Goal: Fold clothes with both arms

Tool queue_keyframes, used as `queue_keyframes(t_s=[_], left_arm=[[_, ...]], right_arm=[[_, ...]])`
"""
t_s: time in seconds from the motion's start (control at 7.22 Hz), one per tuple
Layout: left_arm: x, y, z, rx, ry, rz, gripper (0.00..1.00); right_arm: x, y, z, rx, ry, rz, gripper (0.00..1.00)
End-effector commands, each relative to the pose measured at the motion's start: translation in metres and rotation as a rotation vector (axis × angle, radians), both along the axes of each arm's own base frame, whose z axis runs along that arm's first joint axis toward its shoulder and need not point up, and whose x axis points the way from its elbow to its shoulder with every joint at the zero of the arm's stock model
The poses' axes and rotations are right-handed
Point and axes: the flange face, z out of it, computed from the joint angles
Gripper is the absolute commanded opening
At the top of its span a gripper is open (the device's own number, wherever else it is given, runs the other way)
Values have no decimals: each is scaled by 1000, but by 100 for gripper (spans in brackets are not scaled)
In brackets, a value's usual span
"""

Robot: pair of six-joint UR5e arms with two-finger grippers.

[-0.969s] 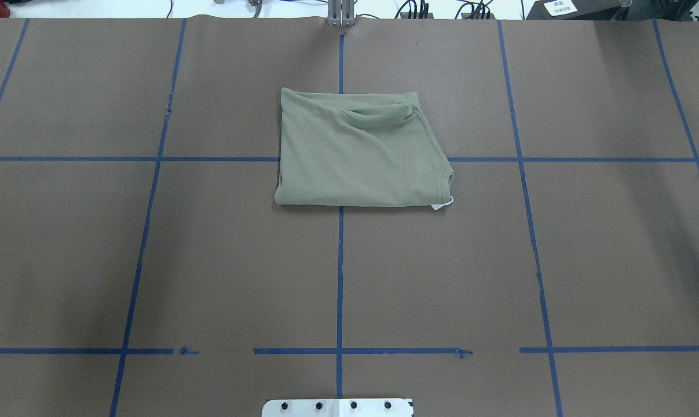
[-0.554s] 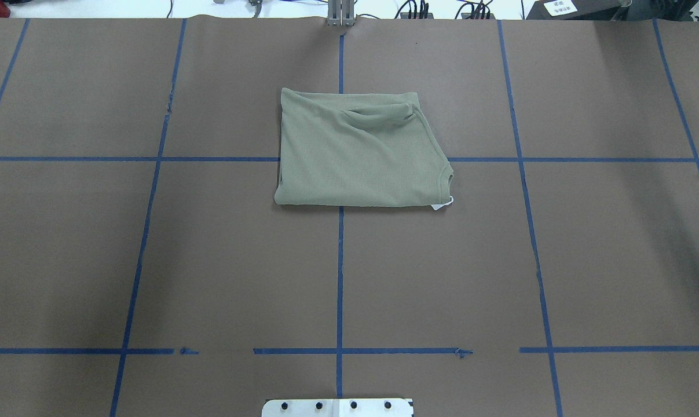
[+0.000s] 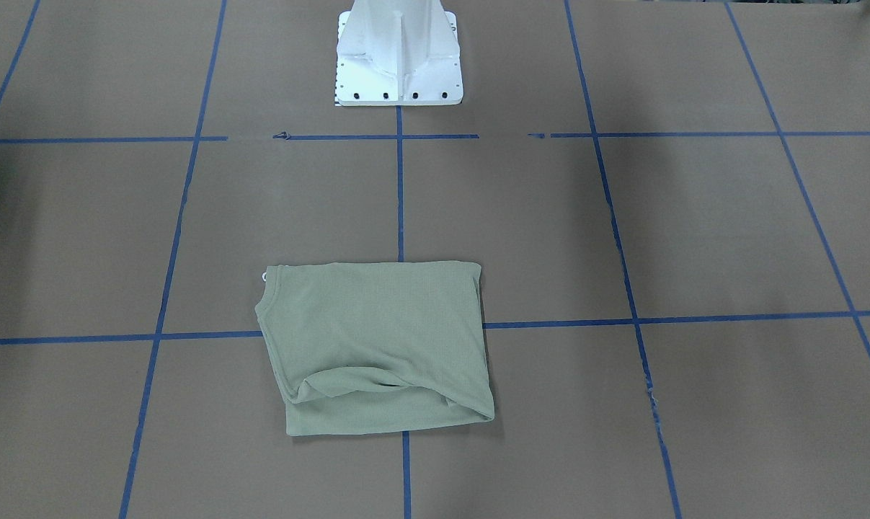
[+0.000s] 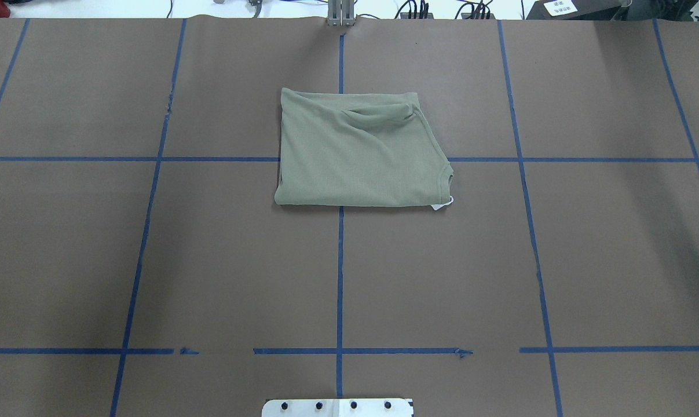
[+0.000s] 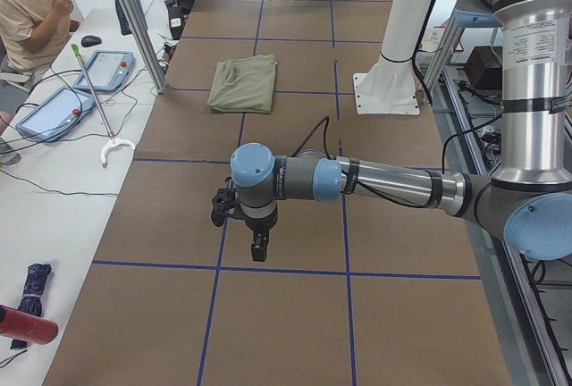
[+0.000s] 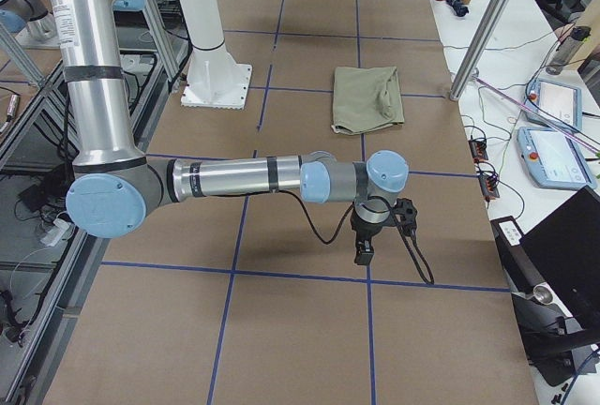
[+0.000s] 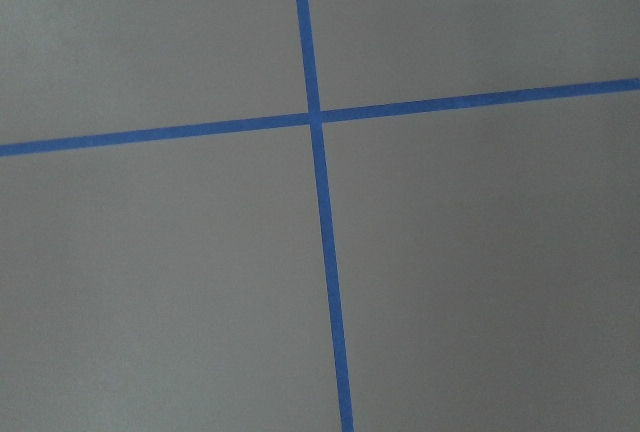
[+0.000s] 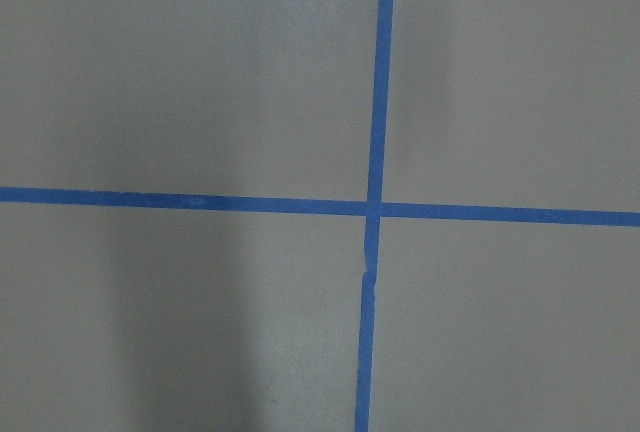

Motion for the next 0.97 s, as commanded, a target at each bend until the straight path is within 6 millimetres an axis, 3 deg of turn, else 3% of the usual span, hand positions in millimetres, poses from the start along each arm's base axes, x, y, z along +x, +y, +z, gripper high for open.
queue_keyframes(t_s=[0.0, 0.55, 0.83], left_arm=[[2, -2, -3, 14, 4, 8, 100], [3, -5, -5, 38, 11, 4, 100], [2, -8, -32, 85, 14, 3, 100]], right_arm=[[-1, 1, 2, -7, -2, -1, 100], [-2, 0, -1, -2, -6, -1, 100], [-2, 0, -1, -1, -7, -2, 100]])
